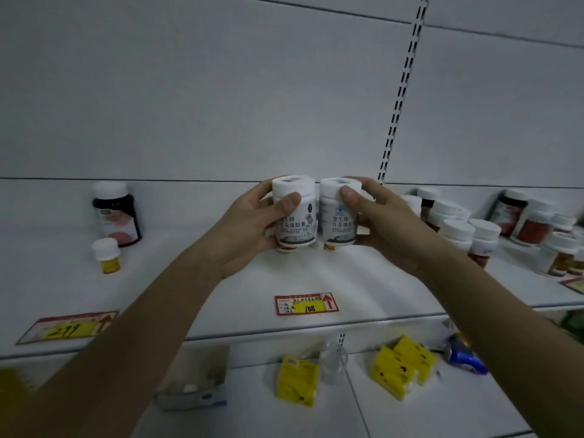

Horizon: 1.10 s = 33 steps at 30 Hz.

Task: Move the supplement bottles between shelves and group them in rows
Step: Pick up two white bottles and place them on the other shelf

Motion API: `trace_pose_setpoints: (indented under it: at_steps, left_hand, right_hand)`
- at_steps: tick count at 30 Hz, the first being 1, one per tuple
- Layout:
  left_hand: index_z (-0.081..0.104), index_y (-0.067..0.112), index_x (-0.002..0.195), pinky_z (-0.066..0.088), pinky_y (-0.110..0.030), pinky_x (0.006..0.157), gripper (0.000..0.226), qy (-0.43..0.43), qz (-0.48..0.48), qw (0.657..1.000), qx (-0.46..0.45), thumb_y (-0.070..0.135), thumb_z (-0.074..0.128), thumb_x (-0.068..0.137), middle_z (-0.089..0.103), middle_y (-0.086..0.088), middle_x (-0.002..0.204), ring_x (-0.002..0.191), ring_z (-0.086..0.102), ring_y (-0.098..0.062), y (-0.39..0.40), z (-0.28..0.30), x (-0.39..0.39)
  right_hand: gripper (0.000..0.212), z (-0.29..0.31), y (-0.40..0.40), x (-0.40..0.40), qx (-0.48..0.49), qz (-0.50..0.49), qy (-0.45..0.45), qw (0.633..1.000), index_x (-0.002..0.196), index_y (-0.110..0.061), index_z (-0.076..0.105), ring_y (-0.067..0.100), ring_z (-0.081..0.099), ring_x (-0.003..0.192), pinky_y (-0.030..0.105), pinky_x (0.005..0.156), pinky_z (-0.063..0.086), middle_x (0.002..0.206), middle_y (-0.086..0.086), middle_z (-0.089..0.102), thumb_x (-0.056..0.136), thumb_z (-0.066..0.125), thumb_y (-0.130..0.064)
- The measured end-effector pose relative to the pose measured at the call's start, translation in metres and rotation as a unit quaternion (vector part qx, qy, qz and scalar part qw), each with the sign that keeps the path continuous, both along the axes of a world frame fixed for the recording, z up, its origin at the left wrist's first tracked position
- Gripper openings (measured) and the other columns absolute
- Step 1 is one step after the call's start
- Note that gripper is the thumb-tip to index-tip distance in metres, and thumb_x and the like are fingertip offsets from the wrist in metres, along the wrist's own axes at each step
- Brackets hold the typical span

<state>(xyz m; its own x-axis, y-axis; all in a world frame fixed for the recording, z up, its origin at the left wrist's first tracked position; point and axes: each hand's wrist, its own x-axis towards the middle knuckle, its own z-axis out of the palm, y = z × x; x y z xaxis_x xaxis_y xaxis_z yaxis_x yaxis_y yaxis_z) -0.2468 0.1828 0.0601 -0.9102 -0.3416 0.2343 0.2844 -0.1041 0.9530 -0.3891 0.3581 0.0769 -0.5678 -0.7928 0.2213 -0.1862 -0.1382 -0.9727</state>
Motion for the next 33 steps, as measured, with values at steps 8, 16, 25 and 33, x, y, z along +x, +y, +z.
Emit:
trace_pose_setpoints:
  at_steps: [8,16,25,33]
  left_hand:
    - [0.058,0.026,0.125,0.059,-0.035,0.078,0.052,-0.030,0.094,0.994,-0.044,0.034,0.072,0.075,0.069,0.009,0.118,0.107,0.067,-0.011,0.010,-0.024,0.012]
    - [0.060,0.037,0.120,0.055,-0.032,0.093,0.046,-0.032,0.186,0.980,-0.065,0.042,0.070,0.075,0.069,0.015,0.120,0.111,0.064,-0.006,0.017,-0.071,0.009]
    - [0.060,0.038,0.117,0.054,-0.013,0.075,0.035,-0.069,0.190,0.966,-0.163,0.031,0.069,0.084,0.071,0.023,0.107,0.101,0.066,0.003,0.018,-0.081,0.003]
    - [0.057,0.040,0.115,0.053,-0.014,0.076,0.034,-0.069,0.192,0.962,-0.182,0.030,0.066,0.084,0.069,0.018,0.109,0.101,0.066,0.002,0.020,-0.081,0.003]
  right_hand:
    - [0.045,-0.021,-0.008,-0.010,-0.033,0.029,0.008,0.999,0.123,-0.034,0.062,0.011,0.069,0.103,0.041,0.083,0.060,0.112,-0.009,0.073,0.080,0.068,-0.047]
    - [0.047,-0.077,-0.014,-0.003,-0.063,-0.004,-0.009,0.998,0.124,-0.039,0.061,0.004,0.067,0.104,0.034,0.082,0.059,0.115,-0.014,0.070,0.078,0.068,-0.048]
    - [0.035,-0.097,-0.014,-0.003,-0.091,-0.035,0.009,0.995,0.118,-0.046,0.061,-0.006,0.065,0.101,0.011,0.072,0.053,0.113,-0.024,0.068,0.084,0.068,-0.048]
    - [0.025,-0.103,-0.016,-0.011,-0.096,-0.036,-0.030,0.994,0.106,-0.054,0.063,-0.006,0.065,0.102,0.030,0.087,0.052,0.108,-0.025,0.070,0.081,0.066,-0.054]
